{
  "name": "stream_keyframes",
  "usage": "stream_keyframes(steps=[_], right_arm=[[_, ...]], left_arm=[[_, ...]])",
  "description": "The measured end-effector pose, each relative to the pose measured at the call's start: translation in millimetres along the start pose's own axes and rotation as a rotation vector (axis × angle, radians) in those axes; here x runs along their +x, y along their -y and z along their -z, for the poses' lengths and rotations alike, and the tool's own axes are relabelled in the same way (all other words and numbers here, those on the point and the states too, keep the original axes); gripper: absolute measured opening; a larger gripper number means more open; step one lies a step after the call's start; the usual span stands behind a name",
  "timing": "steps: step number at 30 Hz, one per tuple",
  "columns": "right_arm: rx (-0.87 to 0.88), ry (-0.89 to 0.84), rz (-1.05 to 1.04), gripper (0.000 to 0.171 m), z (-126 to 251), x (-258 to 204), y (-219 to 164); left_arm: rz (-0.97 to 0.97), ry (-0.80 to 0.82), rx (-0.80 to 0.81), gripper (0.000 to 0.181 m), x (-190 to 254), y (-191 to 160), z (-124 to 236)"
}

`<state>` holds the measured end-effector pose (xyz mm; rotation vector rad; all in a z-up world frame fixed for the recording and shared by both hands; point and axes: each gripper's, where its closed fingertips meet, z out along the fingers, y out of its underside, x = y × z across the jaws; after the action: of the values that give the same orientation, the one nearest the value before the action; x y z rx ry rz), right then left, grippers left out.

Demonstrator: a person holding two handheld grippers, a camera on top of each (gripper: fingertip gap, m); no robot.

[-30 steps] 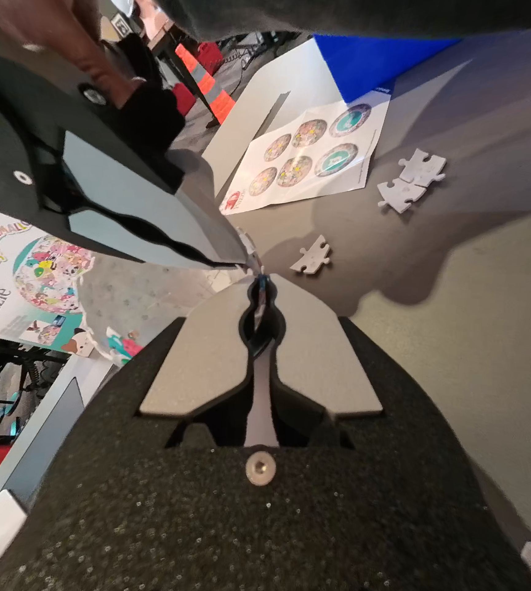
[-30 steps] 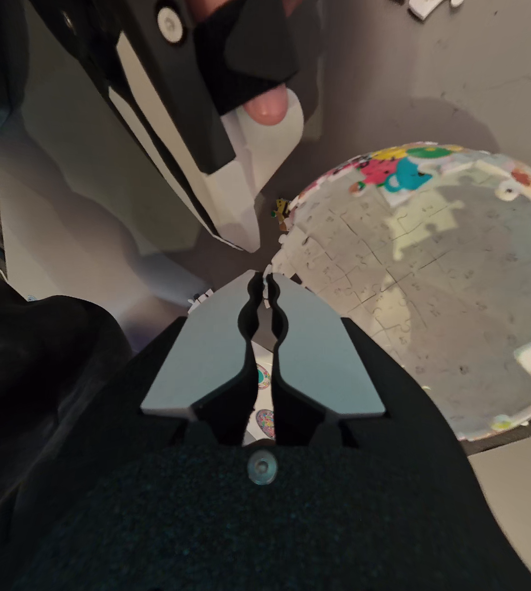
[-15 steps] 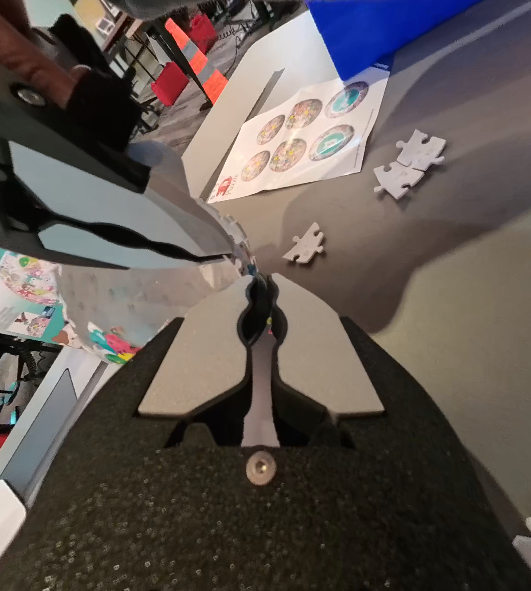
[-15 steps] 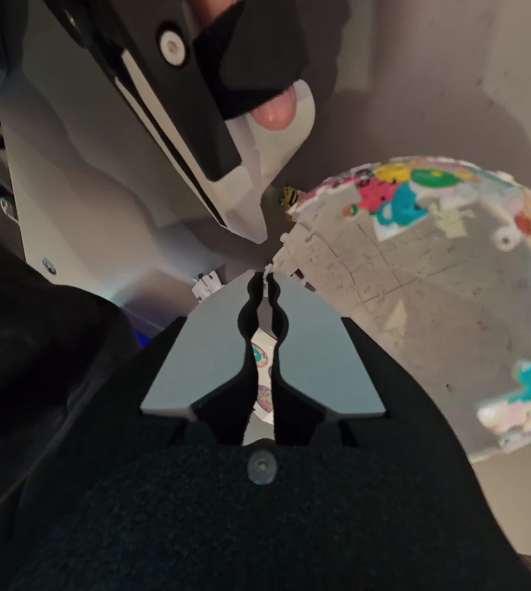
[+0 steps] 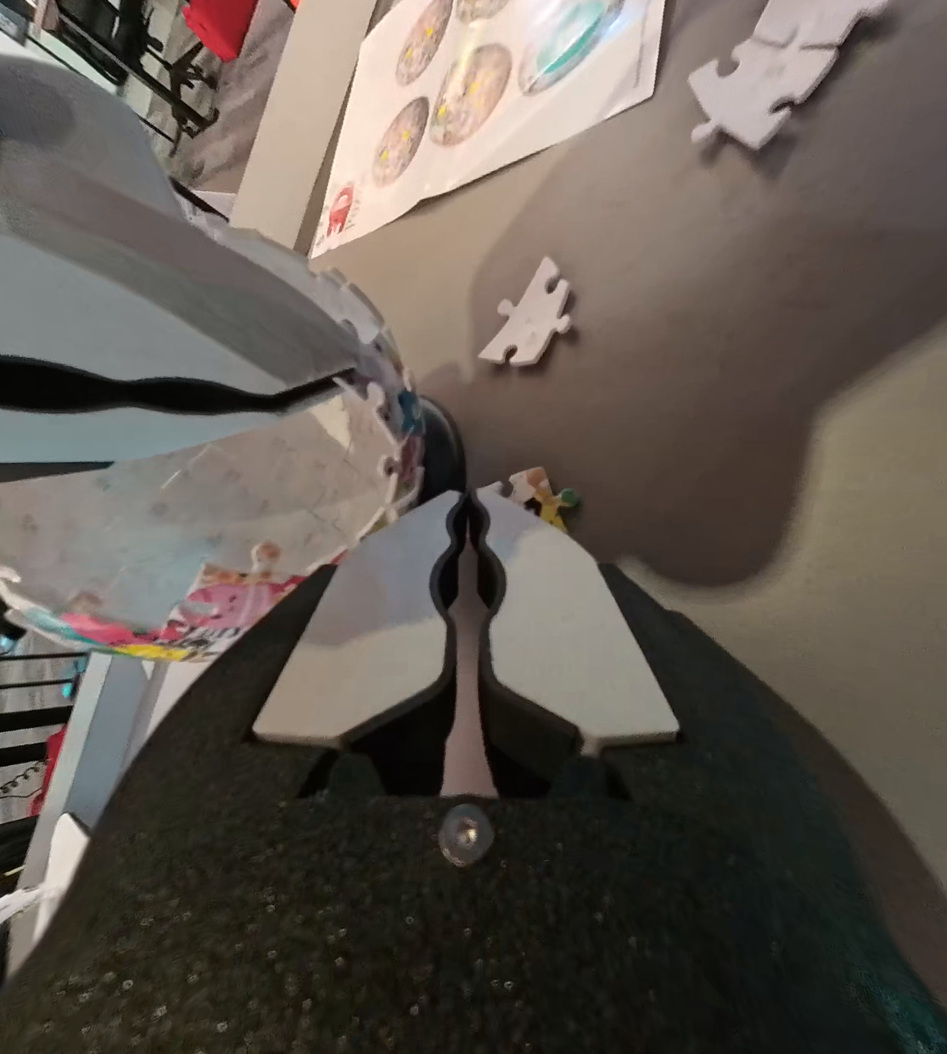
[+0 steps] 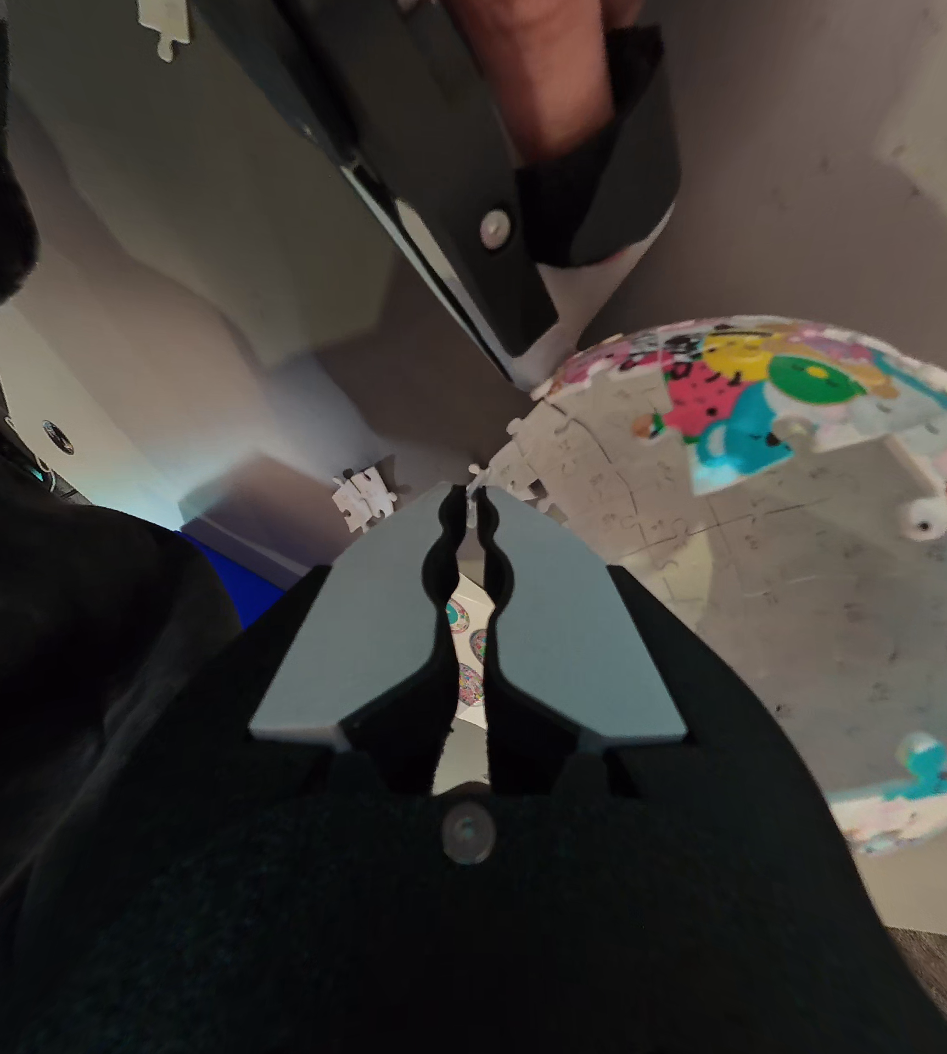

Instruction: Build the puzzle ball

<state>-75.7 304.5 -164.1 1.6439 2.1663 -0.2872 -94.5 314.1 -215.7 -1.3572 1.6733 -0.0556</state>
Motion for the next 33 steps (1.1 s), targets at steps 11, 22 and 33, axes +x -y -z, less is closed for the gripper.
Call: stream_keyframes(steps=[11,22,33], right_arm=[[-0.035,-0.015,-0.006,0.004,-2.0,0.8,-1.5],[-0.002,-0.01,-0.048,0.005,-2.3,-1.5,-1.5],[0.019,-0.072,-0.066,0.02,-1.7,-2.3,-3.6]], left_arm=[[-0.052,0.031,-0.009,0.0,-0.3,1.1,-1.9],[-0.063,0.038,-0.016,0.0,-0.5,0.2,-2.0],[-0.058,0.032,-0.013,0.0,0.5,2.0,-2.6]])
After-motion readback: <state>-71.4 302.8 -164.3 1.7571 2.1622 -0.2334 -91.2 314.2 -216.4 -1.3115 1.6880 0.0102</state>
